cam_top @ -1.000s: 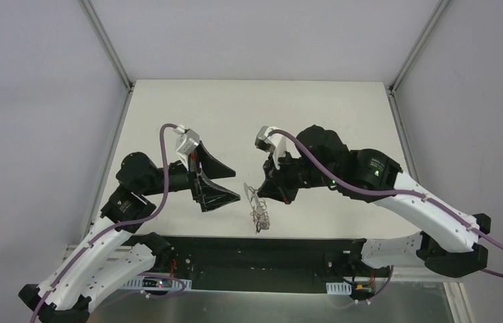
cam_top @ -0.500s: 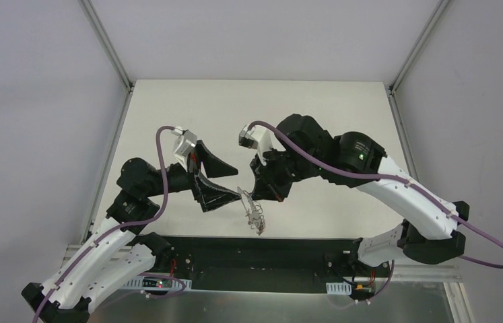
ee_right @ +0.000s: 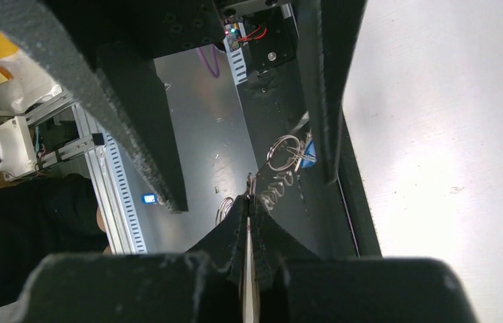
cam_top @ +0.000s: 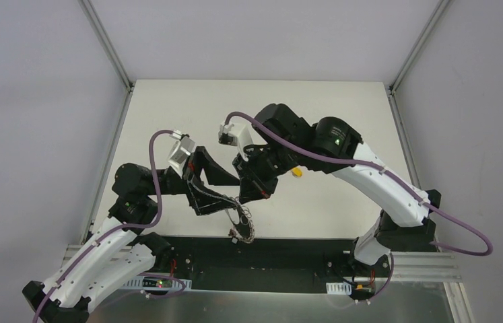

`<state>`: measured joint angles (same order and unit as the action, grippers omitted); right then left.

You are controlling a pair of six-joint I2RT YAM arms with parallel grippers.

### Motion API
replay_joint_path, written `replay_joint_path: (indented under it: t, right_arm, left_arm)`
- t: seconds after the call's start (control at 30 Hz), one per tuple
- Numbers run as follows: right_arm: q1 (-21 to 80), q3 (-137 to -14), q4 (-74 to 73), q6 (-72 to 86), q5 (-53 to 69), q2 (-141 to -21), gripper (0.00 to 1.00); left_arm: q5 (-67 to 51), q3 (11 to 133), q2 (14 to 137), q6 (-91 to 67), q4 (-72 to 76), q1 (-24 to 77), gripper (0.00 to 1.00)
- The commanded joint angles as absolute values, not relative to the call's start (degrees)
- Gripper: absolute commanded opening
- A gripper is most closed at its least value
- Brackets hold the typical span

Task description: Put the keys on the keyring

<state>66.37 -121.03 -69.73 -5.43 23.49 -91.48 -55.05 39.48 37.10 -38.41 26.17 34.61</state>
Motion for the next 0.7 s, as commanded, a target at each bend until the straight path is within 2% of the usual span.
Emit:
replay_joint_path:
  t: [0.0, 0.23, 0.47, 0.57, 0.67]
  right_arm:
    - [66.75, -125.13, -71.57, -4.36, 27.01, -92.43, 0.00]
    - [66.73, -125.46, -70.72, -4.01, 27.35, -92.72, 0.00]
    - [66.80, -125.77, -70.88, -4.05, 27.07, -92.64, 0.00]
    - [66.74, -125.77, -71.13, -4.34, 27.12, -92.45, 0.00]
    - [66.77, -125.75, -70.94, -4.43, 27.13, -92.29, 0.00]
  left_arm:
    - [-59.62, 40.28, 36.67, -39.83, 31.00, 35.62, 0.63]
    - [-62.63, 40.38, 36.86, -40.70, 31.00, 36.48, 0.33]
    - [-63.58, 40.42, 37.07, -40.78, 30.68, 36.74, 0.27]
    - [-64.06, 40.41, 37.13, -40.78, 30.47, 36.74, 0.14]
    - [-63.94, 40.40, 37.16, -40.59, 30.24, 36.82, 0.11]
